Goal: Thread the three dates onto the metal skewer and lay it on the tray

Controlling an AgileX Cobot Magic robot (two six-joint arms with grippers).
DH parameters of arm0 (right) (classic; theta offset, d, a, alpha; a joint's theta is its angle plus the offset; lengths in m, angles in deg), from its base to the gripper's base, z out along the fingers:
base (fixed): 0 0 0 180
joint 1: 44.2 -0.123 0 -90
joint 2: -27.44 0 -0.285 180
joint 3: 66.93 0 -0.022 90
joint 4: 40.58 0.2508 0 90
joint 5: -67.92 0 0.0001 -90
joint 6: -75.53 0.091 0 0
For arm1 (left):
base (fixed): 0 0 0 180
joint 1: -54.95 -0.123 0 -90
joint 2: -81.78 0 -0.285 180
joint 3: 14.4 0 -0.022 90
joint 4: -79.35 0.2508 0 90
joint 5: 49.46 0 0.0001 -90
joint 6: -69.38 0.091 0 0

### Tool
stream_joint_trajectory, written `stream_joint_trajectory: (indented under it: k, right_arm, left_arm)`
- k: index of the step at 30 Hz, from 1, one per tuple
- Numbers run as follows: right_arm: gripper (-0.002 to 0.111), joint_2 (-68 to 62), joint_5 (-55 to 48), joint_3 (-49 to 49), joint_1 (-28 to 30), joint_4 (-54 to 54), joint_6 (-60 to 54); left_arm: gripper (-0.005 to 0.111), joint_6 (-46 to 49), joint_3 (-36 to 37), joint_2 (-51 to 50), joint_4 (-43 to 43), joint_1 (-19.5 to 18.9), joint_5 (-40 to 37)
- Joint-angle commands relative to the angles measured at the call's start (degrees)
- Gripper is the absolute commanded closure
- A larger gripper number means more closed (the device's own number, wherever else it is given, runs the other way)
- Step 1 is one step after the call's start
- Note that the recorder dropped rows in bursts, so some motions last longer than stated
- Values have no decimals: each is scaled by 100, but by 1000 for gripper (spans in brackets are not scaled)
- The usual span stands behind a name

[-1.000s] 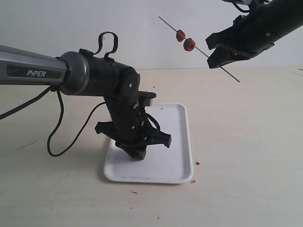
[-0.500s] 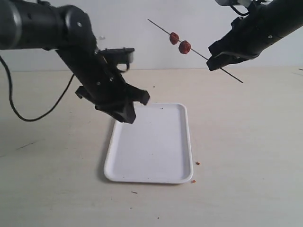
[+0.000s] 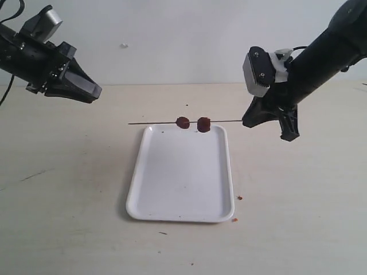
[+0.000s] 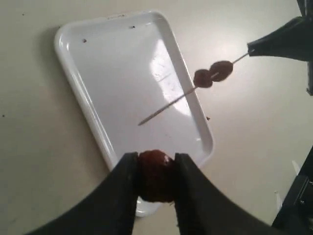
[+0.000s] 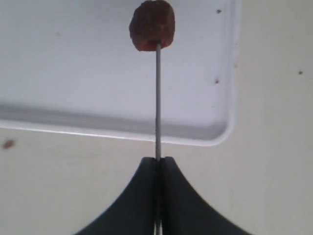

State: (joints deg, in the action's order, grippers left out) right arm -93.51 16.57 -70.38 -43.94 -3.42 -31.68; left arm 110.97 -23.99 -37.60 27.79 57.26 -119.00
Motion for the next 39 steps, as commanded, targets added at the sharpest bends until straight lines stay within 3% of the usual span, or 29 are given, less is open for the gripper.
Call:
stream_joint_trajectory:
  k: [1,6,13,37,39]
  right_arm:
    - [108,-275,1125,-45,10,588,-1256]
    - [108,-383,907,-275,21,756,-1298]
    - [108,-383,-205,-788,21,1175,-1340]
    - [108,-759,-822,-1699,21,1183,-1340]
    - [108,-770,-689,-1724,21,1204,-881]
  left_arm:
    - [80,-34,33,49,-75,-48,-43]
    - [80,-44,33,49,-99,-48,-43]
    - [80,-172,33,49,-87,-48,-43]
    - [80,-339,33,49,36,-3,-43]
    - [80,-315,33,49,-25,-3,-43]
